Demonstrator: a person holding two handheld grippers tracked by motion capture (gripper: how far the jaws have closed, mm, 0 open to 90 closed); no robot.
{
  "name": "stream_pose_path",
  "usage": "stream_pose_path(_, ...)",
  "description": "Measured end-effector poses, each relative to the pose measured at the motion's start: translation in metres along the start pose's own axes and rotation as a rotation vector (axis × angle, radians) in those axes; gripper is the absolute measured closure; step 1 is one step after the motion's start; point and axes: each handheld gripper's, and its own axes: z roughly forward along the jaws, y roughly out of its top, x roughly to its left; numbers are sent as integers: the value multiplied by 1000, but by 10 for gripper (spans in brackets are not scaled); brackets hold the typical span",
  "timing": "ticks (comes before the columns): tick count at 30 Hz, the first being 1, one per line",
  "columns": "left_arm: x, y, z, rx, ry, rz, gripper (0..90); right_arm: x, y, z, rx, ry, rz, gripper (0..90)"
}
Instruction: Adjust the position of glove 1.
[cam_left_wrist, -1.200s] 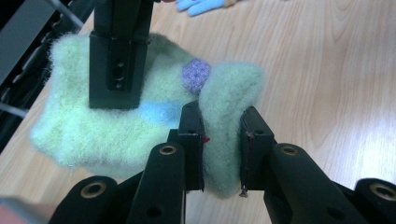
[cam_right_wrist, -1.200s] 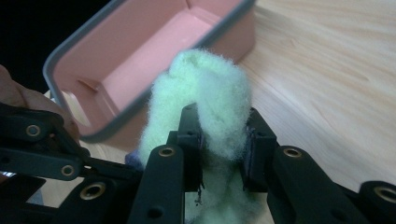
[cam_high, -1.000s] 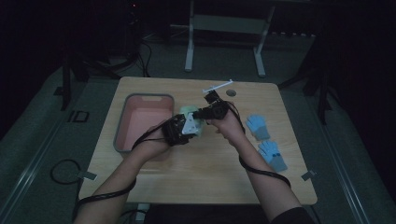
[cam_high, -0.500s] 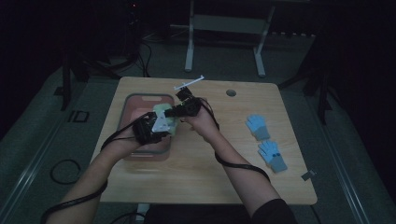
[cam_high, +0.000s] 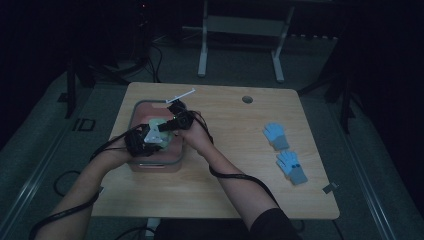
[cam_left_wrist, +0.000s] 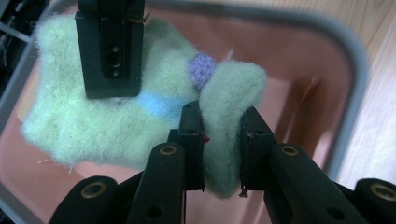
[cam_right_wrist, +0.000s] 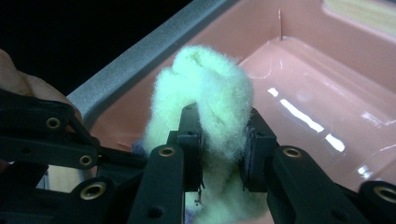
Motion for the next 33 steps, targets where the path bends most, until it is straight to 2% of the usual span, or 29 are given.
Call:
stream_pose_path(5,9,-2,13,33,-35,-11,747,-10,-1,13,24,-10,33,733)
stream_pose_path(8,15,-2,20,43,-63,-26,746,-15,0,19,42,-27,26,726)
stream_pose_path(10,18,-2,25,63,-80,-27,745,-17,0,20,51,-31,38,696)
stream_pose_path(12,21,-1,32,103,-94,-19,740,-18,-1,22,64,-48,36,658)
stream_pose_path(15,21,0,43,160,-90,-10,731,-22,-6,19,75,-62,43,616)
stream_pose_path(19,21,1,50,186,-108,-33,722,-26,-8,12,68,-69,40,593)
stream_pose_path(22,20,1,53,185,-107,-38,705,-26,-11,5,58,-56,38,565)
stream_pose_path(24,21,1,52,187,-108,-58,660,-25,-13,0,50,-44,26,550)
stream_pose_path(29,23,-2,42,141,-61,-112,404,-24,-21,-13,37,-34,4,499)
stream_pose_path(32,26,-5,32,83,-33,-201,272,-23,-25,-23,22,-21,-12,440)
stream_pose_path(33,27,-5,29,69,-36,-230,232,-22,-26,-27,19,-17,-14,423)
